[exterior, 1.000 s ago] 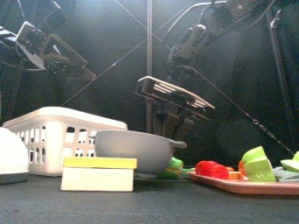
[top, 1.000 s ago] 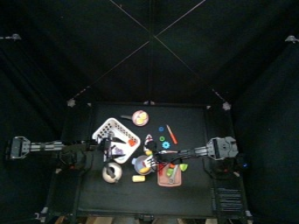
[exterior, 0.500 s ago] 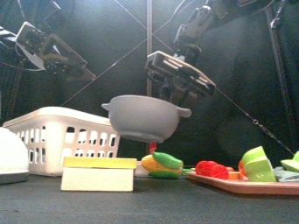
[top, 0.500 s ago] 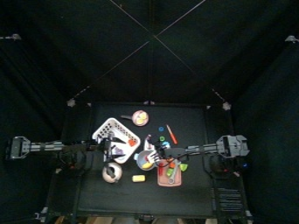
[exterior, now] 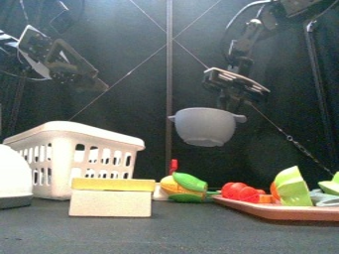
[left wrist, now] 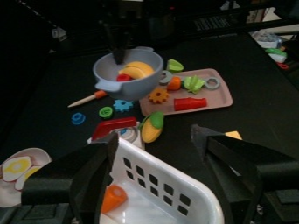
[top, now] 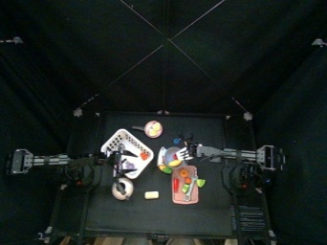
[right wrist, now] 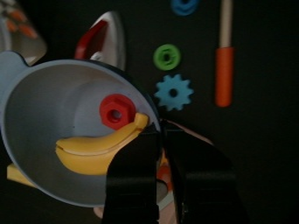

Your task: Place bowl top right of table

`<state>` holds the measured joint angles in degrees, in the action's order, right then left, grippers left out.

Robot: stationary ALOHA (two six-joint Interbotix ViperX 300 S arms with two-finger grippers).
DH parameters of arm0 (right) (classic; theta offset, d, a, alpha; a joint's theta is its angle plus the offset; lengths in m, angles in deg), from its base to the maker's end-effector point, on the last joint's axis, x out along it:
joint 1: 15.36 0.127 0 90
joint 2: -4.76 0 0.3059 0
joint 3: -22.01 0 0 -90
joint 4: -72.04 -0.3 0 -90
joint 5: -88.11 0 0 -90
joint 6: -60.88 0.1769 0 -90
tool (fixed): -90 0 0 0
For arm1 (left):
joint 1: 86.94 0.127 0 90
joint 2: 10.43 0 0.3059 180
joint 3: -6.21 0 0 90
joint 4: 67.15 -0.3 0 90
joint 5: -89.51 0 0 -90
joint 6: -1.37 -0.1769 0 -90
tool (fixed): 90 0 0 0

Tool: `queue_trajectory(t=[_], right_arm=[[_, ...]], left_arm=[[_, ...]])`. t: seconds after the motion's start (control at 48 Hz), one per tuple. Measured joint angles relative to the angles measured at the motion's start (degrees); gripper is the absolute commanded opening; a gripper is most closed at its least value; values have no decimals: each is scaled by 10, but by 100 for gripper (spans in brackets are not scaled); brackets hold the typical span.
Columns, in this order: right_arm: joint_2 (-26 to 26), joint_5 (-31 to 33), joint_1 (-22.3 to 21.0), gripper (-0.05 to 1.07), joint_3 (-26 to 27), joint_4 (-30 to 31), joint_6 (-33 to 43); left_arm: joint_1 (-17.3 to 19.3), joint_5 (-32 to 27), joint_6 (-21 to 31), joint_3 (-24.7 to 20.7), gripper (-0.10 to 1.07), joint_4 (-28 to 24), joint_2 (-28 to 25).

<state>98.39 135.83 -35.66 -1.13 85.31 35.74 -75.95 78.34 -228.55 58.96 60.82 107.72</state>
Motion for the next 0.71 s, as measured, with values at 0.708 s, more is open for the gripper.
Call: queue_trajectory(t=[0.708], right_arm=[[51,-80,-214,40,-176,12,20]], left_arm=[[0,0,-1,0,100,-11,1]])
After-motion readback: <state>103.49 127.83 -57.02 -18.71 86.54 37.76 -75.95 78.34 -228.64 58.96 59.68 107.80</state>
